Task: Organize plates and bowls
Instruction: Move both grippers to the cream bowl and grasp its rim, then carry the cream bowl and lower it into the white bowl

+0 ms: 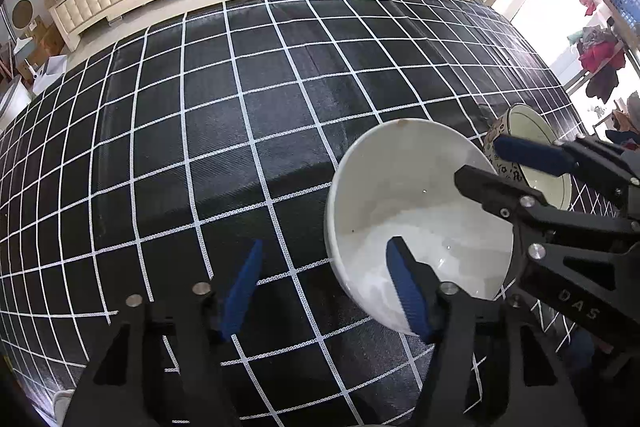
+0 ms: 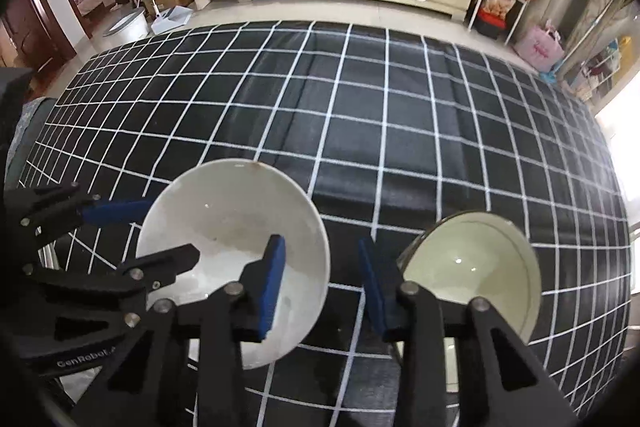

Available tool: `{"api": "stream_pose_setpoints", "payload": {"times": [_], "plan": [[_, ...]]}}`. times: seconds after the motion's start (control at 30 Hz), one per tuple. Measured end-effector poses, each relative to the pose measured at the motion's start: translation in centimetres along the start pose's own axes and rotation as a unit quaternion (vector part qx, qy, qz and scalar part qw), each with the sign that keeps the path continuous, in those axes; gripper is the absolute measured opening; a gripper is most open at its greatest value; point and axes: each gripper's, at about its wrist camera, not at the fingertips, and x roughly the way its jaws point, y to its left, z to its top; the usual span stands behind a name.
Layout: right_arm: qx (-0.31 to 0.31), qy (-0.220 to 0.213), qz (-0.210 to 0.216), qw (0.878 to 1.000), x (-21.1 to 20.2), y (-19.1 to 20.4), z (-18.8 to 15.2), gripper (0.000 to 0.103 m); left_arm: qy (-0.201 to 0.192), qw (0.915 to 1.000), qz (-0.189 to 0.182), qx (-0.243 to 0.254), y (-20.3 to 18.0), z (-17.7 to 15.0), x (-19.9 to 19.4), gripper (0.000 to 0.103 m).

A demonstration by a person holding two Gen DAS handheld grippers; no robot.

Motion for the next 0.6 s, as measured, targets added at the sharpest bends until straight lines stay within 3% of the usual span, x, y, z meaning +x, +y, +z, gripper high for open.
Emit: {"api": "stream_pose_setpoints", "payload": {"times": [0.03, 0.1, 0.23, 0.3, 0.6], "plan": [[0.005, 0.004, 0.002, 1.000, 0.2, -0.1, -0.1, 0.033, 0.000, 1.0000, 0.000, 0.001, 0.0, 0.0, 0.0, 0.053], [0.011, 0.009, 0.004, 1.000, 0.4, -0.3, -0.2, 0.018, 0.002, 1.0000, -0.003, 0.002, -0.1, 0.0, 0.0, 0.046], [0.033, 0.017, 0.019, 0.999, 0.6, -0.5, -0.7, 0.014, 0.006, 0.9993, -0.035, -0.011, 0.2, -0.1, 0.3, 0.023], [0.042, 0.024, 0.020, 0.999, 0.7, -0.6, -1.0, 0.013, 0.009, 0.9986, -0.050, -0.017, 0.2, -0.1, 0.3, 0.018], [0.078, 0.008, 0.020, 0.997, -1.0, -0.5, -1.4, 0.008, 0.003, 0.9995, -0.026, -0.015, -0.4, 0.0, -0.4, 0.014]]}}
